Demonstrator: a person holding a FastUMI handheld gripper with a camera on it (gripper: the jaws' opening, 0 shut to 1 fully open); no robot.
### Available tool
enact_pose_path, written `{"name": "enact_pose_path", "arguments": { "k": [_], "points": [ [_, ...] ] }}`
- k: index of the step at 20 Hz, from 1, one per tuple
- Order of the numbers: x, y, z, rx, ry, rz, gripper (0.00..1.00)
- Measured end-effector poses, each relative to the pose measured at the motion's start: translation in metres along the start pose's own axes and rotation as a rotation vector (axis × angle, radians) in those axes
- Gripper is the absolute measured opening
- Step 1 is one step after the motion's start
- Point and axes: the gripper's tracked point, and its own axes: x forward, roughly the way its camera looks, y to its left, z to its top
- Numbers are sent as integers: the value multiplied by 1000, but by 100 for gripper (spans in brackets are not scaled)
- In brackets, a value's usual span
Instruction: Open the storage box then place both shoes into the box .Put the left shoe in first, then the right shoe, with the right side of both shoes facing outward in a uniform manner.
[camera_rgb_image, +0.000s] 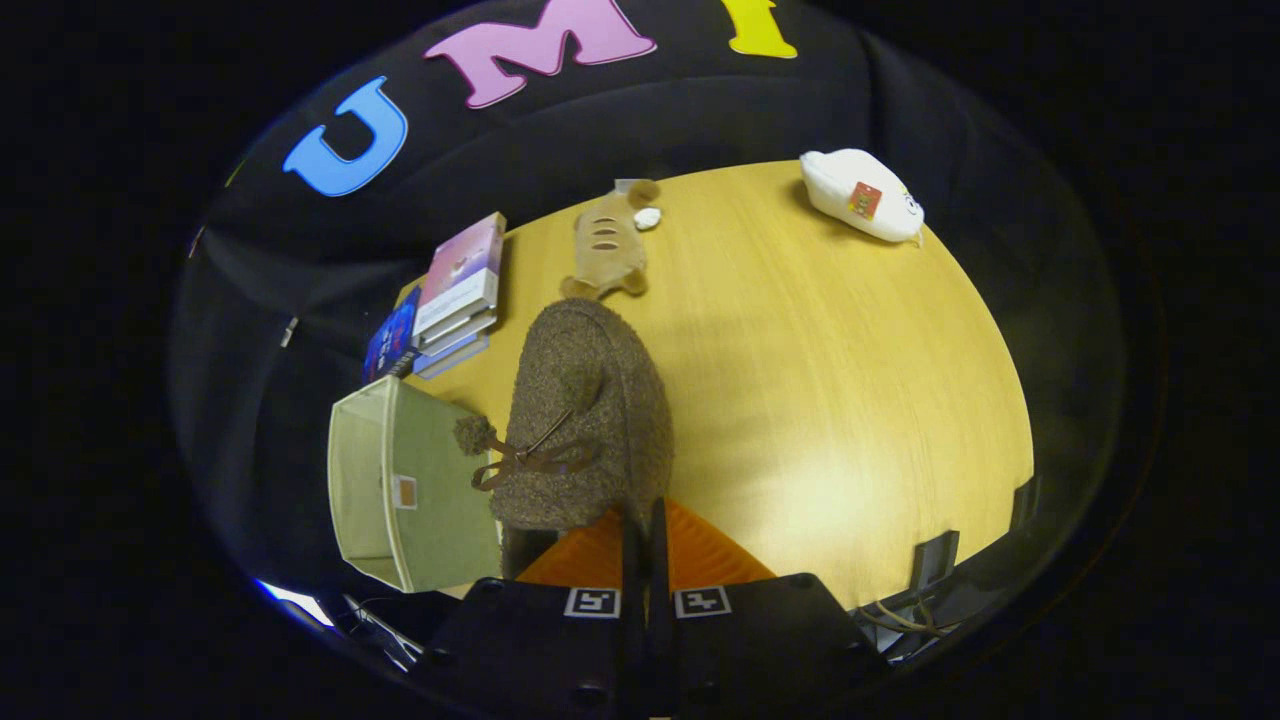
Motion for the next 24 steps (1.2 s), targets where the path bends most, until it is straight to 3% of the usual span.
{"name": "enact_pose_path", "arguments": {
  "k": [13, 22, 24],
  "points": [
    [14, 203, -9, -81, 25, 194, 5],
    [54, 257, -34, -124, 85, 161, 5],
    [58, 270, -42, -125, 113, 198, 5]
  ]
}}
